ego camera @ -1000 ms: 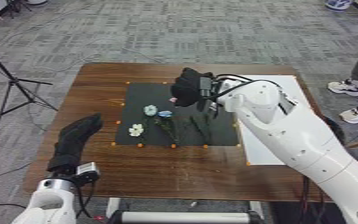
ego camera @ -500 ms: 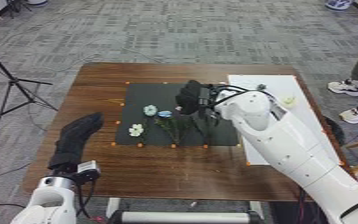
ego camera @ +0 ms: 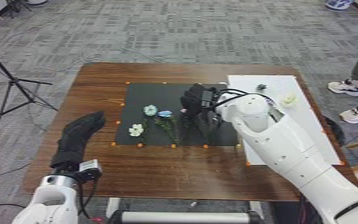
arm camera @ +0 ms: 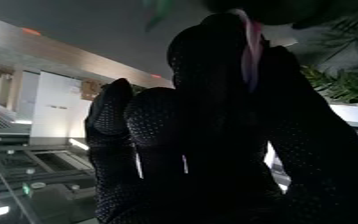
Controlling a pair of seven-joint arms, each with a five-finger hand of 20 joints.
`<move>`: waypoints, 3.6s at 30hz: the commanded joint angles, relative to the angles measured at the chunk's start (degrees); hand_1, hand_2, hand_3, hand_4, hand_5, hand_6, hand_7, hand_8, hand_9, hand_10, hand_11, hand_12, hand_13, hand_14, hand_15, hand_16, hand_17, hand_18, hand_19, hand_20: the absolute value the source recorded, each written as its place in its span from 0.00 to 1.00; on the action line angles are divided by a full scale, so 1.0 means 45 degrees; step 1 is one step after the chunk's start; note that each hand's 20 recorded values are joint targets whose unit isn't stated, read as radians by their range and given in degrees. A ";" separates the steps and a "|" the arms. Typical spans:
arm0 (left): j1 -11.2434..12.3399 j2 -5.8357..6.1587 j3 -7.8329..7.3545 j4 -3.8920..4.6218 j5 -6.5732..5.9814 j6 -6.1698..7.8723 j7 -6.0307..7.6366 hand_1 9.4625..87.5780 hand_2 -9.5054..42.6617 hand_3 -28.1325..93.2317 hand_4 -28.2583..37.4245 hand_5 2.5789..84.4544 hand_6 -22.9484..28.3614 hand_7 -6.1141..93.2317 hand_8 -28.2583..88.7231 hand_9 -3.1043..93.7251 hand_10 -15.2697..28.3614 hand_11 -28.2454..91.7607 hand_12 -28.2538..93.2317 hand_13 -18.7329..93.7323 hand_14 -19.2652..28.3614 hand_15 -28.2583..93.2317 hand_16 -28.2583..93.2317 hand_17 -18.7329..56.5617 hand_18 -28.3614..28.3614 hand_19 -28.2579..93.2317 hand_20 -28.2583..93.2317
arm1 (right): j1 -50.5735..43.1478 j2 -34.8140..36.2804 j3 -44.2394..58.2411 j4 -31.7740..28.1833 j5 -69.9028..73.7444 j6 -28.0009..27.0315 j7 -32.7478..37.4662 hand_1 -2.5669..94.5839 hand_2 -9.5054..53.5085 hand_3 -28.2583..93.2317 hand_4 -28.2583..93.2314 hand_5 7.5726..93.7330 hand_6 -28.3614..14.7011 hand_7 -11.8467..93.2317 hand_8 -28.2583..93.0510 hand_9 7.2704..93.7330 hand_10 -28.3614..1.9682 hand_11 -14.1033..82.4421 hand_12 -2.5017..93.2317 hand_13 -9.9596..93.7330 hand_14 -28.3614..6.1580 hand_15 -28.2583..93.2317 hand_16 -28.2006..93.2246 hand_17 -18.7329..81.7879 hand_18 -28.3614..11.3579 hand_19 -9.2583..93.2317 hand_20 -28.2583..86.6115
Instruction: Arrange flowers
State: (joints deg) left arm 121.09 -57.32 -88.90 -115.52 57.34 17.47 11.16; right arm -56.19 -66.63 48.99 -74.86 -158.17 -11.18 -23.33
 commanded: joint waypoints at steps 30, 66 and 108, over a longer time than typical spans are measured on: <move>0.0124 -0.0068 -0.0063 -0.0018 0.0025 -0.0335 -0.0105 0.19 0.23 0.82 0.06 0.53 0.54 0.21 0.18 0.49 0.64 0.39 0.32 0.45 0.75 0.35 0.24 0.27 0.70 0.28 0.35 | -0.0094 -0.0435 0.0006 -0.0062 0.0331 0.0119 0.0465 0.43 0.16 0.77 0.02 0.76 0.77 0.44 0.23 0.83 0.58 0.60 0.37 0.72 0.43 0.85 0.59 0.48 0.11 0.82 0.75; 0.0219 0.0047 -0.0010 -0.0071 0.0069 -0.0312 -0.0080 0.19 0.23 0.81 0.06 0.53 0.54 0.21 0.18 0.49 0.64 0.39 0.32 0.45 0.75 0.35 0.24 0.27 0.71 0.28 0.35 | 0.0168 0.2120 0.1263 -0.3628 0.2507 -0.2485 0.1219 0.24 0.02 0.82 0.08 0.62 0.71 0.39 0.12 0.65 0.49 0.50 0.32 0.61 0.37 0.67 0.49 0.38 0.13 0.66 0.68; -0.0099 -0.0073 0.0062 0.0081 0.0091 -0.0644 -0.0295 0.19 0.23 0.81 0.06 0.53 0.54 0.21 0.18 0.49 0.64 0.39 0.32 0.45 0.75 0.35 0.24 0.27 0.71 0.28 0.35 | -0.1156 -0.0045 0.0743 -0.0599 0.2719 0.0706 0.2311 0.12 0.32 0.73 0.05 0.66 0.68 0.39 0.12 0.70 0.42 0.51 0.32 0.64 0.35 0.68 0.50 0.40 0.11 0.69 0.68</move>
State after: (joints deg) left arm 120.89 -57.38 -88.85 -115.38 57.44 15.66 10.49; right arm -60.66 -66.41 52.21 -77.15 -145.99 -8.03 -12.73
